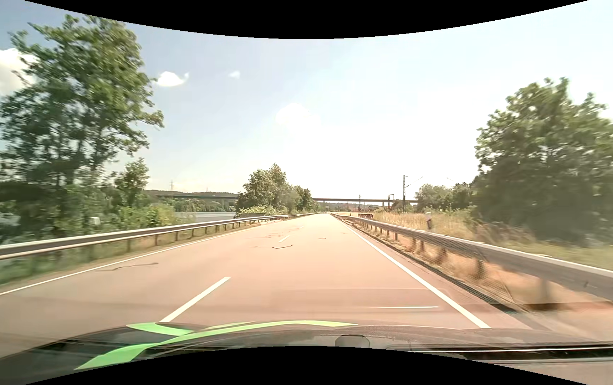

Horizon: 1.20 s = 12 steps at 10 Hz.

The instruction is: Follow the waypoints while adhering to traffic rules and regulations

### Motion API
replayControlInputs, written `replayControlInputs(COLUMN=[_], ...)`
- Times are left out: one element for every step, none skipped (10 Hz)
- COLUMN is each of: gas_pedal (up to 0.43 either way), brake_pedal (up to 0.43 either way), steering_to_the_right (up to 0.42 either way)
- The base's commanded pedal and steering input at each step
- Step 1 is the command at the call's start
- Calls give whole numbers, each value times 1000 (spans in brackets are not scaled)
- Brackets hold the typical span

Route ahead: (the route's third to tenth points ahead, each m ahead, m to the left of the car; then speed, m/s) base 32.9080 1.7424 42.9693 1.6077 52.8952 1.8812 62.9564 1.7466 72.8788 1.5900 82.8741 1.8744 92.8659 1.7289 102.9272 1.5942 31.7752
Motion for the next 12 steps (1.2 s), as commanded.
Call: replayControlInputs(gas_pedal=[260,260,268,280,287,311,319,331,331,331,339,311], brake_pedal=[0,0,0,0,0,0,0,0,0,0,0,0], steering_to_the_right=[-2,-2,-2,-1,0,1,1,1,1,1,1,1])
